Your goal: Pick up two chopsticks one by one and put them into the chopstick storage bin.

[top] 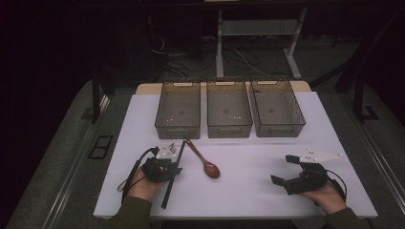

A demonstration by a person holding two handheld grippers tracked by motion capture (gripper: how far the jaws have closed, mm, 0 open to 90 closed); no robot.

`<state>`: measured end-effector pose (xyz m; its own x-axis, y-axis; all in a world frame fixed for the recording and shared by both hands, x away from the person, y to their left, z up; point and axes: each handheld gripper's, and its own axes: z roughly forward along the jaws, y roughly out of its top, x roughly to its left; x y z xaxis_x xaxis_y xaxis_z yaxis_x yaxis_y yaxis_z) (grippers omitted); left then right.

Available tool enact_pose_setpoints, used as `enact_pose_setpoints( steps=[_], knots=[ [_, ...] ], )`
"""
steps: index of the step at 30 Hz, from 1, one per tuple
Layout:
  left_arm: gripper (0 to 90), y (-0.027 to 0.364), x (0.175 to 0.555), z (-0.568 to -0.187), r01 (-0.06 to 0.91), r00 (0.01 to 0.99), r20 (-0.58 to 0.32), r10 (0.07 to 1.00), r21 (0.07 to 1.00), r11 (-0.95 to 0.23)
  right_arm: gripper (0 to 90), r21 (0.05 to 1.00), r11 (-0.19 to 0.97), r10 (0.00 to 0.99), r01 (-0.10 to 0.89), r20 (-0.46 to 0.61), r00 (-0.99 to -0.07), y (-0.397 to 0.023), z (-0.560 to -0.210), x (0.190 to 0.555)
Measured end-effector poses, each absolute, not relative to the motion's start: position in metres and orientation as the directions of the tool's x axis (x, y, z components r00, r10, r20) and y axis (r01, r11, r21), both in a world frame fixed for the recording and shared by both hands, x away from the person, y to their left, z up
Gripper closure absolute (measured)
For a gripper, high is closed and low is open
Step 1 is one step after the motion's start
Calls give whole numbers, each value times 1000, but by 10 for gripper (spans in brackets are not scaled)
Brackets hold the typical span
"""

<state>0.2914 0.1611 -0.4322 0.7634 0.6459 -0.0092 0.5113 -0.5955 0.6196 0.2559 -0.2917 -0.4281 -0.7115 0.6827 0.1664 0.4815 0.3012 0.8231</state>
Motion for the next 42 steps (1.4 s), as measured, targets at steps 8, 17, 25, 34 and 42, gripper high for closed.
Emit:
enact_pose_setpoints(
  steps=[8,17,25,34,42],
  knots=[
    [716,161,290,-432,524,756,-18,654,616,-588,9,823,301,683,482,166,-711,-292,-428,256],
    [706,156,288,-432,521,770,-26,638,603,-604,9,823,301,683,482,167,-711,-292,-428,256],
    [700,157,282,-423,503,750,24,660,627,-595,9,823,299,684,482,167,-710,-292,-428,256],
    [732,173,288,-427,567,695,2,719,614,-550,9,823,300,684,482,167,-711,-292,-428,256],
    [745,172,289,-429,573,700,2,714,595,-563,9,823,300,684,483,167,-710,-292,-428,256]
  ],
)
